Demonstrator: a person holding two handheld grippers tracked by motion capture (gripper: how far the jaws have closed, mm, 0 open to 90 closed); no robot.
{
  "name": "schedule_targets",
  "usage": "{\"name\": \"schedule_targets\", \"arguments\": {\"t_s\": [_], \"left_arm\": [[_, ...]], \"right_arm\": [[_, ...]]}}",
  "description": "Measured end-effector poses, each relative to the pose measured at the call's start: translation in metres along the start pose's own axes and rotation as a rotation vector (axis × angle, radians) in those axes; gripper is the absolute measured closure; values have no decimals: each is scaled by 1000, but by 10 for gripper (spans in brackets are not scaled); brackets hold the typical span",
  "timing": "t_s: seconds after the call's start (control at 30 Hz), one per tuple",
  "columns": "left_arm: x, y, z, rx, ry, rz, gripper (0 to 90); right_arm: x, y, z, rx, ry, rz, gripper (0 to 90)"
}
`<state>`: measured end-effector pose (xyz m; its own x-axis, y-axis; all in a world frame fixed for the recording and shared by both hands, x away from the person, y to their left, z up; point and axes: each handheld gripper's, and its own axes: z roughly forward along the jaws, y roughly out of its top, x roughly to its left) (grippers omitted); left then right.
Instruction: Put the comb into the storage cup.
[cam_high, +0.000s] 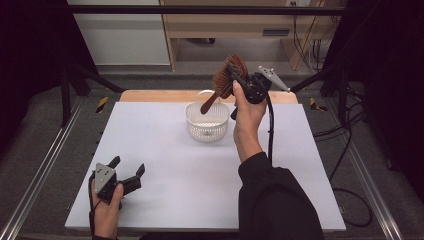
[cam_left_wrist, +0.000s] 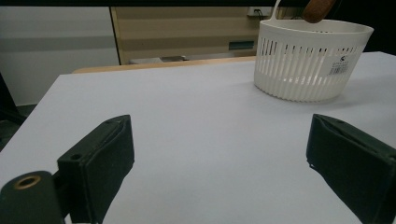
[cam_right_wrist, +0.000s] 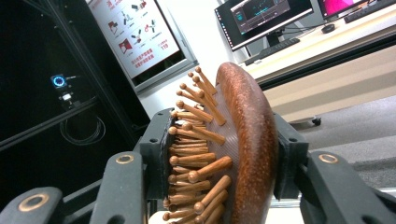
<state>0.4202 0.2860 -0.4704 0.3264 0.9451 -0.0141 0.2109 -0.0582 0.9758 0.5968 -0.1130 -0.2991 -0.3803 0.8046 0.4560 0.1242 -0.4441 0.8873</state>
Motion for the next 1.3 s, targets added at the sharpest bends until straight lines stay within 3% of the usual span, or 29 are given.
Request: {"name": "schedule_targets", "arguments": {"t_s": [0.97,1.3], "left_arm": [[0,0,0,-2,-5,-1,74],[1,0,0,-8,-9,-3,73]], "right_arm": [[-5,-21,5,15,-26,-22,506],[-9,-33,6,22,-35,-6,506]]}}
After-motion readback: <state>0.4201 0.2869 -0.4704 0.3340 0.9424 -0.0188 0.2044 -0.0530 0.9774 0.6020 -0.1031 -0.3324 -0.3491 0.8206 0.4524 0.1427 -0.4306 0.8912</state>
